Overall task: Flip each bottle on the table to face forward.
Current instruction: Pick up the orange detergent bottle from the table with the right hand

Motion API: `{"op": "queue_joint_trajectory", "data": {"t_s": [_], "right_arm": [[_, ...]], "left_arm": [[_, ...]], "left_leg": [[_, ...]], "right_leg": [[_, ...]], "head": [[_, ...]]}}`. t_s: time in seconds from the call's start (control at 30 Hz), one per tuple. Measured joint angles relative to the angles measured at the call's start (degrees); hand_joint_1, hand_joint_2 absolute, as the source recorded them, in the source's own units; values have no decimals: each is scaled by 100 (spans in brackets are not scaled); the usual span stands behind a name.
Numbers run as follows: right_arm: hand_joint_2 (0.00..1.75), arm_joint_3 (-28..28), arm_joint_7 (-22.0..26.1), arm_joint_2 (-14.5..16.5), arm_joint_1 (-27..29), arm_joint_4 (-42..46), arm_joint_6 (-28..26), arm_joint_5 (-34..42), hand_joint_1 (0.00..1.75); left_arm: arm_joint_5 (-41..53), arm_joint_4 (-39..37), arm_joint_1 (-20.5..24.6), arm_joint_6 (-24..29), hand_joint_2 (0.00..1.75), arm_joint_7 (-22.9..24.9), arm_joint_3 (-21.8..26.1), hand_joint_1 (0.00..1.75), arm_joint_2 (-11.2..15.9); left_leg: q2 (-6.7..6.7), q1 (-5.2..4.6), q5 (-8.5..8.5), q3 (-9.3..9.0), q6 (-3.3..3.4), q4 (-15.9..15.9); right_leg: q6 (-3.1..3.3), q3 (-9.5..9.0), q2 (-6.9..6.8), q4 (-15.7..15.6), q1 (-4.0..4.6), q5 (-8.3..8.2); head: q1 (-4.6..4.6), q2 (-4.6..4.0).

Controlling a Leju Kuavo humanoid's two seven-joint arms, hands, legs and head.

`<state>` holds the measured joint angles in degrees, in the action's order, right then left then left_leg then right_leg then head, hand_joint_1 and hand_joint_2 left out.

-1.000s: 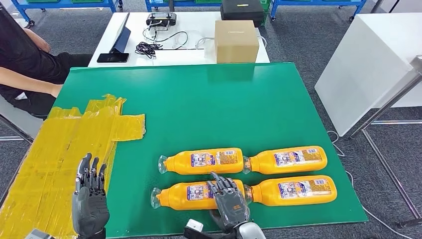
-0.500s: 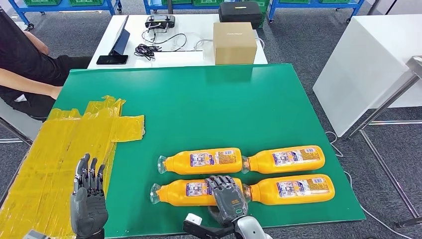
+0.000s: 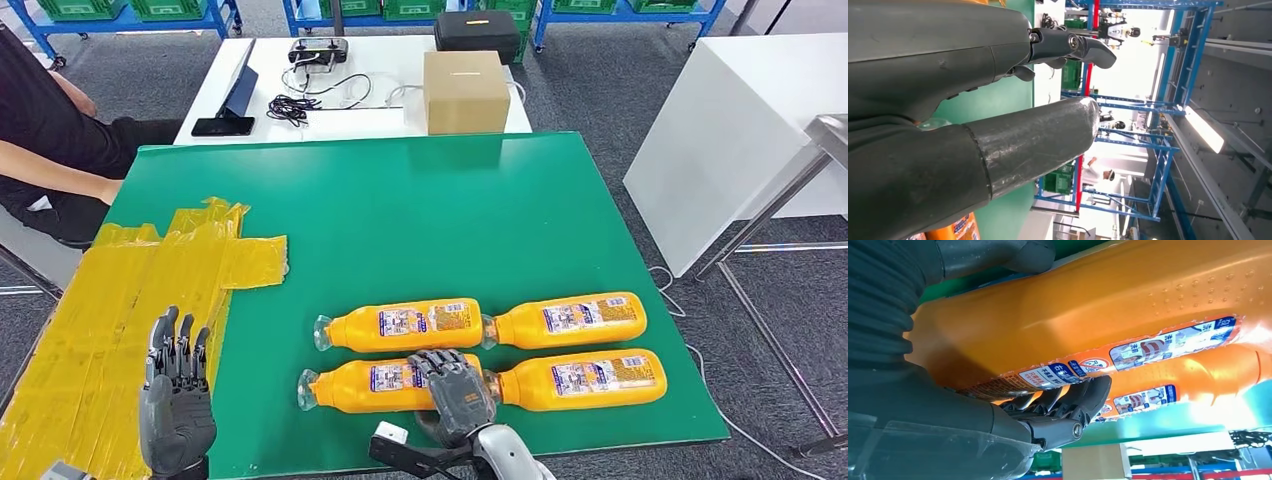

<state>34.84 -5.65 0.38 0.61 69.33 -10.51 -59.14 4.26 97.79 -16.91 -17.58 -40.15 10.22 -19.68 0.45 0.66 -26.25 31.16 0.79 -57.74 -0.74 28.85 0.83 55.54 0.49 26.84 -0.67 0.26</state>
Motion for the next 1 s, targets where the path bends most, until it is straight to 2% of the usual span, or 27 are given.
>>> {"op": "queue_joint_trajectory", "data": {"t_s": [0.17,0.23,0.33,0.43,0.57,0.77,1.0], "right_arm": [[175,-8,35,19,-2,2,-2,24,175],[175,-34,267,28,13,12,-86,250,175],[175,-131,1285,86,130,178,-226,1240,175],[175,-166,2221,206,362,522,-20,2184,175],[175,-125,2669,377,576,907,136,2618,175],[175,-124,3147,517,677,1320,212,3114,175],[175,-141,3199,556,722,1574,343,3231,175]], "left_arm": [[-1,-3,20,-7,0,0,18,0,-8],[-30,-16,26,-37,0,0,21,0,-8],[-137,-99,71,-42,0,2,21,0,-13],[-351,-304,203,135,0,56,15,0,-24],[-822,-544,327,197,175,170,29,0,-31],[-1175,-748,416,129,175,378,52,0,-37],[-1230,-839,452,130,175,418,26,0,-41]], "left_leg": [[4,0,7,-16,-4,-1],[3,0,2,-23,-7,-1],[0,0,-4,-14,-11,-2],[-10,-1,9,29,-4,-5],[-28,0,34,90,1,-8],[-37,-1,33,124,1,-8],[-38,-2,33,129,1,-8]], "right_leg": [[-2,-10,4,1,0,-4],[-2,-14,3,1,0,3],[-1,-9,1,2,-1,9],[-3,-3,-5,6,-1,5],[-10,18,-12,11,0,-4],[-9,45,-28,11,-2,-1],[-10,51,-31,10,-8,-1]], "head": [[1,0],[0,0],[-1,0],[0,0],[2,0],[1,0],[0,0]]}}
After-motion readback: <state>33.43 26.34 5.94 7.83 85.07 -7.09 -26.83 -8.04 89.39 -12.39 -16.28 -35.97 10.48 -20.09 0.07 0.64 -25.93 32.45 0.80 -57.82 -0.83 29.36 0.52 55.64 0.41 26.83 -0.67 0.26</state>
